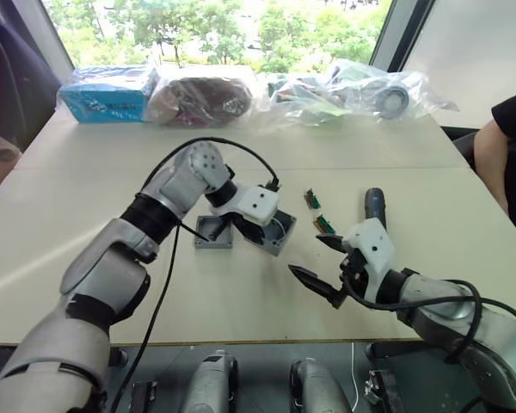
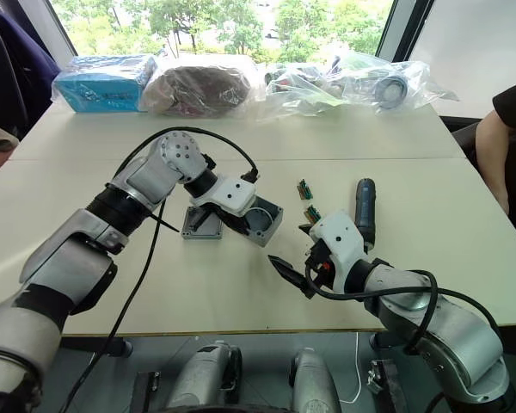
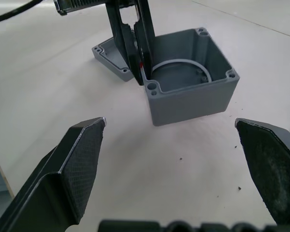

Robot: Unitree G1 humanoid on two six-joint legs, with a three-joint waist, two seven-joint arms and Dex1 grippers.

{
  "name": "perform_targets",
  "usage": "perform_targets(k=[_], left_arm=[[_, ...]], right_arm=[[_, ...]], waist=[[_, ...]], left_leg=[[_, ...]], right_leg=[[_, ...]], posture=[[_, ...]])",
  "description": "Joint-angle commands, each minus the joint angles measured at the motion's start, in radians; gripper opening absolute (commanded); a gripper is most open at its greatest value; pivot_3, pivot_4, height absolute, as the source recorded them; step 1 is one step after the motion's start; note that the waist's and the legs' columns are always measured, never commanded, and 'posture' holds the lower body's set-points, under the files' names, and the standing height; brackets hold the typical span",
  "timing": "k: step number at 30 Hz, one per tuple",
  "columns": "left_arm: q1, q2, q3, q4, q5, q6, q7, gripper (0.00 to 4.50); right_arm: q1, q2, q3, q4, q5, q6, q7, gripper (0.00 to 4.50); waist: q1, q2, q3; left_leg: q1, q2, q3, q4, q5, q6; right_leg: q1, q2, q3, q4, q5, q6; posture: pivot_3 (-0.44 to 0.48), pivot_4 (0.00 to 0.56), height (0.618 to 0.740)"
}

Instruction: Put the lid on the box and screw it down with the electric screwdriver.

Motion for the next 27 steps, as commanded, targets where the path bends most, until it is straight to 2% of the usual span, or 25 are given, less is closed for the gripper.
perform_targets(k=[1, 4, 8, 12, 13, 14, 16, 19, 23, 27], left_arm=[[-0.042, -0.031, -0.023, 0.083, -0.011, -0.098, -0.003, 0.07], [-0.056, -0.048, -0.035, 0.148, -0.005, -0.151, -0.003, 0.07], [-0.074, -0.068, -0.031, 0.218, 0.007, -0.199, -0.003, 1.21], [-0.095, -0.069, 0.017, 0.232, 0.008, -0.169, -0.003, 2.89], [-0.107, -0.054, 0.031, 0.222, -0.003, -0.140, -0.003, 3.13], [-0.119, -0.023, 0.045, 0.191, -0.033, -0.085, -0.003, 3.13], [-0.137, 0.059, 0.096, 0.106, -0.100, 0.079, -0.003, 3.13], [-0.123, 0.147, 0.195, -0.012, -0.104, 0.340, 0.025, 3.13], [-0.076, 0.225, 0.223, -0.187, 0.021, 0.899, 0.256, 3.13], [0.034, 0.241, 0.296, -0.425, 0.011, 1.361, 0.419, 3.13]], right_arm=[[0.017, 0.001, -0.039, -0.052, 0.000, -0.007, -0.009, 4.50], [0.032, 0.003, -0.046, -0.066, 0.004, -0.005, -0.017, 4.50], [0.042, 0.003, -0.052, -0.074, 0.007, -0.003, -0.022, 4.50], [0.044, -0.001, -0.058, -0.083, 0.015, 0.001, -0.018, 4.50], [0.039, -0.005, -0.063, -0.084, 0.021, 0.003, -0.015, 4.50], [0.034, -0.012, -0.076, -0.091, 0.037, 0.006, -0.007, 4.50], [0.008, -0.019, -0.126, -0.101, 0.114, 0.013, 0.011, 4.50], [-0.053, -0.027, -0.174, -0.100, 0.244, 0.017, 0.027, 4.50], [-0.194, -0.063, -0.108, -0.066, 0.262, 0.037, 0.054, 4.50], [-0.308, -0.099, -0.007, -0.024, 0.182, 0.038, 0.089, 4.50]], waist=[[0.001, 0.000, 0.000], [-0.001, 0.000, 0.000], [0.000, 0.000, 0.000], [-0.001, 0.000, 0.000], [-0.001, 0.000, 0.000], [-0.001, 0.000, 0.000], [-0.003, 0.000, 0.000], [-0.018, 0.000, 0.001], [-0.028, 0.000, 0.001], [-0.029, 0.000, 0.001]], left_leg=[[0.000, 0.000, 0.000, 0.000, 0.000, 0.000], [-0.001, 0.000, 0.000, 0.002, -0.001, 0.001], [-0.001, 0.000, 0.000, 0.002, -0.001, 0.001], [-0.001, 0.000, 0.000, 0.003, -0.001, 0.001], [-0.001, 0.000, 0.000, 0.003, -0.001, 0.001], [-0.001, 0.000, 0.000, 0.003, -0.001, 0.002], [-0.001, 0.001, 0.000, 0.003, -0.001, 0.002], [-0.002, 0.005, 0.000, 0.002, -0.001, 0.002], [0.001, 0.006, -0.001, 0.002, -0.002, 0.002], [0.001, 0.006, -0.001, 0.003, -0.002, 0.002]], right_leg=[[0.000, 0.000, 0.000, 0.000, 0.000, 0.000], [0.000, 0.000, 0.000, 0.000, 0.000, 0.000], [0.000, 0.000, 0.000, 0.000, 0.002, 0.003], [0.000, 0.000, 0.000, 0.000, 0.001, 0.003], [0.000, 0.000, 0.000, 0.000, 0.002, 0.003], [0.000, 0.000, 0.000, 0.000, 0.002, 0.003], [0.000, 0.000, 0.000, 0.000, 0.002, 0.003], [-0.001, 0.001, 0.000, 0.000, 0.002, 0.003], [0.001, 0.003, 0.000, 0.002, 0.002, 0.004], [0.000, 0.003, 0.000, 0.006, 0.001, 0.006]], posture=[[0.000, 0.150, 0.740], [0.000, 0.150, 0.740], [0.000, 0.150, 0.740], [0.000, 0.150, 0.740], [0.000, 0.150, 0.740], [0.000, 0.150, 0.740], [0.000, 0.150, 0.740], [0.000, 0.150, 0.740], [0.000, 0.150, 0.740], [0.000, 0.150, 0.740]])
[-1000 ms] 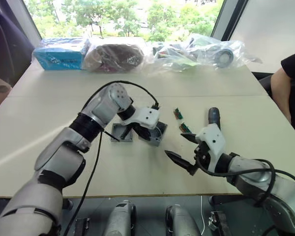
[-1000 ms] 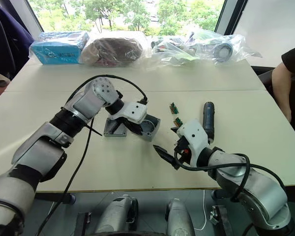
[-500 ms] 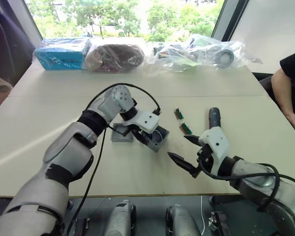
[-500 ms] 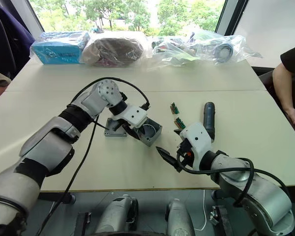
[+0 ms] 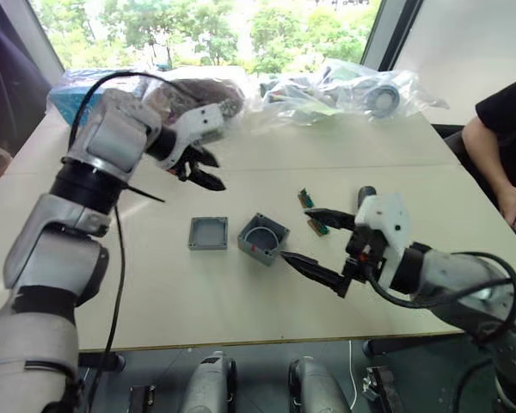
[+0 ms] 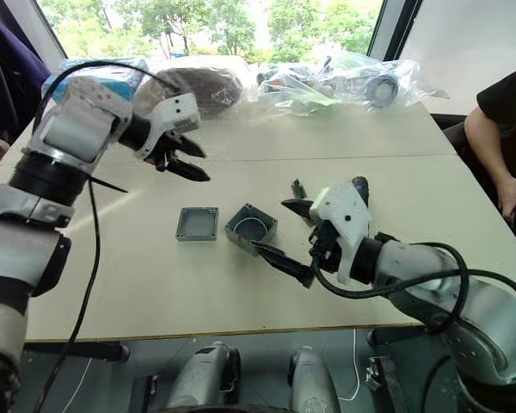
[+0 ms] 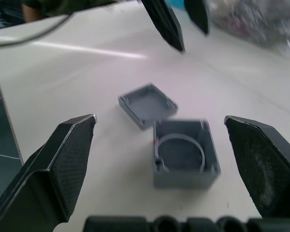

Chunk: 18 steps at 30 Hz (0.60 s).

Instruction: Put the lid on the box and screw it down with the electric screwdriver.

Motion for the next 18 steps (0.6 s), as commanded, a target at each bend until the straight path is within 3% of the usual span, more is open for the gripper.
perform_targets(k=[1, 4, 8, 18], left_arm=[[0.060, 0.011, 0.074, -0.211, -0.010, 0.380, 0.134, 3.13], [0.109, -0.008, 0.122, -0.296, -0.011, 0.552, 0.254, 3.13], [0.156, -0.033, 0.180, -0.343, -0.048, 0.651, 0.365, 3.13], [0.208, -0.101, 0.213, -0.252, -0.143, 0.671, 0.571, 3.13]], right_arm=[[-0.065, -0.032, 0.066, 0.017, -0.064, -0.005, 0.032, 4.50], [-0.091, -0.047, 0.102, 0.026, -0.098, -0.018, 0.061, 4.50], [-0.097, -0.033, 0.122, 0.032, -0.120, -0.032, 0.079, 4.50], [-0.035, 0.021, 0.150, 0.027, -0.188, -0.039, 0.056, 4.50]], waist=[[0.000, -0.001, 0.000], [0.002, -0.001, 0.001], [0.001, -0.001, 0.001], [0.002, -0.001, 0.000]], left_leg=[[0.000, 0.000, 0.000, 0.000, 0.000, 0.000], [-0.001, 0.000, 0.000, 0.000, 0.000, 0.000], [0.000, 0.000, 0.000, 0.001, 0.000, 0.000], [0.000, 0.000, 0.000, 0.001, 0.000, -0.001]], right_leg=[[-0.001, 0.000, 0.000, 0.001, 0.000, 0.000], [-0.002, 0.000, 0.000, 0.003, -0.001, 0.001], [-0.002, 0.000, 0.000, 0.003, -0.001, 0.001], [-0.002, 0.000, 0.001, 0.004, -0.001, 0.001]], posture=[[0.000, 0.150, 0.740], [0.000, 0.150, 0.740], [0.000, 0.150, 0.740], [0.000, 0.150, 0.740]])
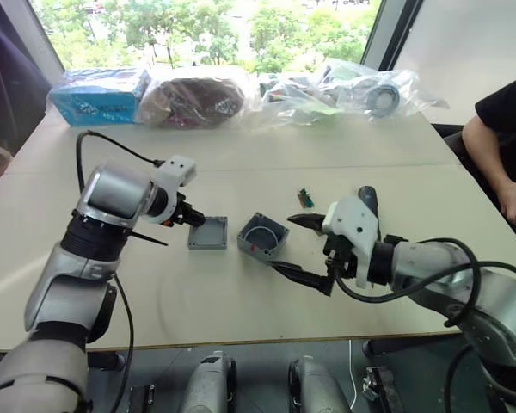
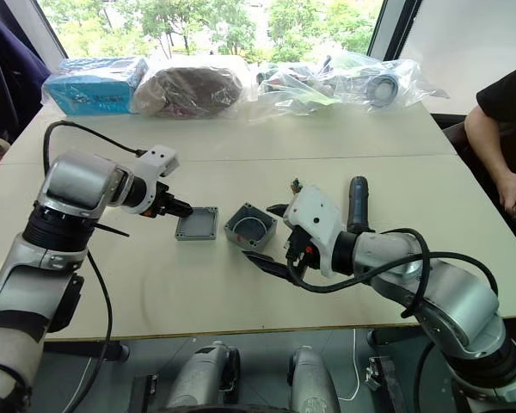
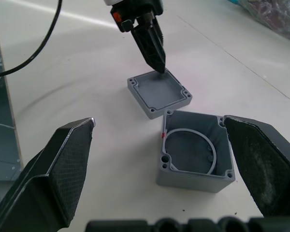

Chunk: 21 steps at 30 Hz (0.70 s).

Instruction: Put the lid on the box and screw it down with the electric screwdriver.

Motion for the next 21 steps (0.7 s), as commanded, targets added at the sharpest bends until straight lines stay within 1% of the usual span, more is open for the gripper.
perform_targets(k=[1, 7, 9, 10, 12, 13, 15, 17, 21], left_arm=[[-0.002, -0.013, 0.031, 0.030, -0.025, 0.008, 0.069, 3.13], [0.020, -0.022, 0.007, 0.053, -0.071, 0.008, 0.130, 3.13], [0.033, -0.038, 0.016, 0.082, -0.072, 0.007, 0.158, 3.13], [0.037, -0.045, 0.022, 0.094, -0.073, 0.006, 0.172, 2.64], [0.044, -0.050, 0.026, 0.101, -0.080, 0.003, 0.190, 2.13], [0.054, -0.052, 0.025, 0.094, -0.086, 0.002, 0.195, 1.65], [0.068, -0.055, 0.026, 0.084, -0.096, 0.003, 0.208, 0.91], [0.084, -0.066, 0.037, 0.070, -0.108, 0.007, 0.222, 0.07], [0.117, -0.093, 0.091, 0.046, -0.125, 0.008, 0.266, 0.03]], right_arm=[[0.007, 0.025, -0.007, -0.041, -0.007, -0.004, -0.024, 4.50], [0.021, 0.040, -0.010, -0.060, -0.014, 0.010, -0.046, 4.50], [0.026, 0.044, -0.012, -0.065, -0.016, 0.014, -0.058, 4.50], [0.027, 0.046, -0.012, -0.067, -0.016, 0.016, -0.062, 4.50], [0.031, 0.047, -0.014, -0.071, -0.017, 0.018, -0.065, 4.50], [0.035, 0.047, -0.017, -0.073, -0.017, 0.019, -0.067, 4.50], [0.040, 0.046, -0.020, -0.076, -0.016, 0.021, -0.068, 4.50], [0.049, 0.038, -0.031, -0.077, -0.014, 0.023, -0.065, 4.50], [0.065, 0.024, -0.061, -0.067, -0.004, 0.025, -0.051, 4.50]], waist=[[0.000, 0.000, 0.000], [0.000, 0.000, 0.000], [0.001, 0.000, 0.000], [0.001, 0.000, 0.000], [0.001, 0.000, -0.001], [0.001, 0.000, -0.001], [0.001, 0.000, -0.001], [0.001, 0.002, -0.002], [0.002, 0.003, -0.003]], left_leg=[[0.000, 0.000, 0.000, 0.000, 0.000, 0.000], [0.000, 0.000, 0.000, 0.000, 0.000, 0.000], [0.000, 0.000, 0.000, 0.000, 0.000, 0.000], [0.000, 0.000, 0.000, 0.000, 0.000, 0.000], [0.001, 0.000, 0.000, 0.000, 0.000, 0.000], [0.001, 0.000, 0.000, 0.000, 0.000, 0.000], [0.001, 0.000, 0.000, 0.000, 0.000, 0.000], [0.002, 0.000, 0.000, 0.000, 0.000, 0.000], [0.002, 0.000, 0.000, 0.000, 0.000, 0.000]], right_leg=[[0.000, 0.000, 0.000, 0.000, 0.000, 0.000], [0.000, 0.000, 0.000, 0.000, 0.000, 0.000], [0.000, 0.000, 0.000, 0.000, 0.000, 0.000], [0.000, 0.000, 0.000, 0.000, 0.000, 0.000], [0.001, 0.000, 0.000, 0.000, 0.000, 0.000], [0.001, 0.000, 0.000, 0.000, 0.000, 0.000], [0.001, 0.000, 0.000, 0.000, 0.000, 0.000], [0.001, 0.000, 0.000, 0.000, 0.000, 0.000], [0.002, 0.000, 0.000, 0.000, 0.000, 0.000]], posture=[[0.000, 0.150, 0.740], [0.000, 0.150, 0.740], [0.000, 0.150, 0.740], [0.000, 0.150, 0.740], [0.000, 0.150, 0.740], [0.000, 0.150, 0.740], [0.000, 0.150, 0.740], [0.000, 0.150, 0.740], [0.000, 0.150, 0.740]])
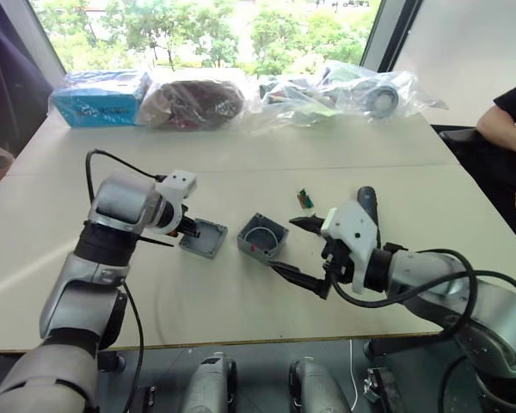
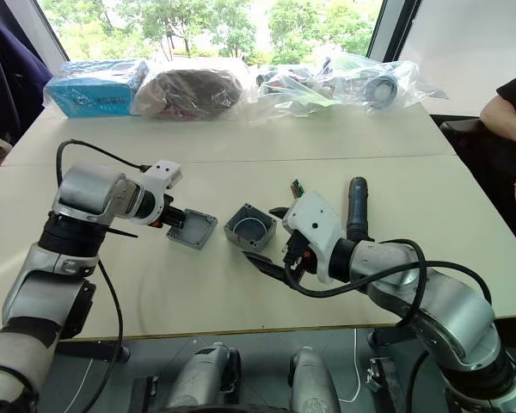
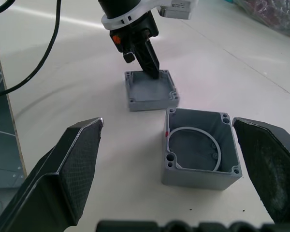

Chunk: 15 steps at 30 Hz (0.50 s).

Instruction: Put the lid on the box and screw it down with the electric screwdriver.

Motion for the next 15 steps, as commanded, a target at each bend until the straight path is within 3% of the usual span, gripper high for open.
perform_targets(k=[1, 5, 10, 15], left_arm=[[0.054, -0.028, 0.035, 0.001, -0.017, 0.013, 0.044, 0.03], [0.048, -0.042, 0.141, -0.024, -0.026, -0.065, 0.065, 0.03], [-0.007, -0.045, 0.330, -0.041, -0.084, -0.472, 0.035, 0.03], [-0.032, -0.112, 0.393, -0.083, -0.148, -0.607, 0.053, 0.03]], right_arm=[[0.004, -0.011, -0.056, -0.020, 0.016, -0.007, 0.015, 4.50], [0.002, 0.038, -0.129, 0.029, 0.092, 0.009, -0.006, 4.50], [-0.128, 0.186, -0.250, 0.216, 0.252, 0.063, -0.153, 4.50], [-0.268, 0.269, -0.233, 0.377, 0.268, 0.086, -0.207, 4.50]], waist=[[0.001, 0.000, 0.000], [0.001, 0.000, -0.001], [-0.001, -0.003, 0.002], [0.000, -0.002, 0.001]], left_leg=[[0.001, 0.000, 0.000, 0.000, 0.000, 0.000], [0.001, -0.001, 0.000, 0.000, 0.000, 0.000], [-0.001, 0.000, -0.001, 0.000, 0.001, -0.002], [-0.002, -0.002, 0.000, -0.003, 0.001, -0.003]], right_leg=[[0.001, -0.001, 0.000, 0.000, 0.000, 0.000], [0.001, -0.001, 0.000, 0.000, 0.000, 0.000], [-0.002, -0.001, -0.001, 0.000, 0.001, -0.002], [-0.003, -0.004, -0.001, -0.001, 0.001, -0.002]], posture=[[0.000, 0.150, 0.740], [0.000, 0.150, 0.740], [0.000, 0.150, 0.740], [0.000, 0.150, 0.740]])
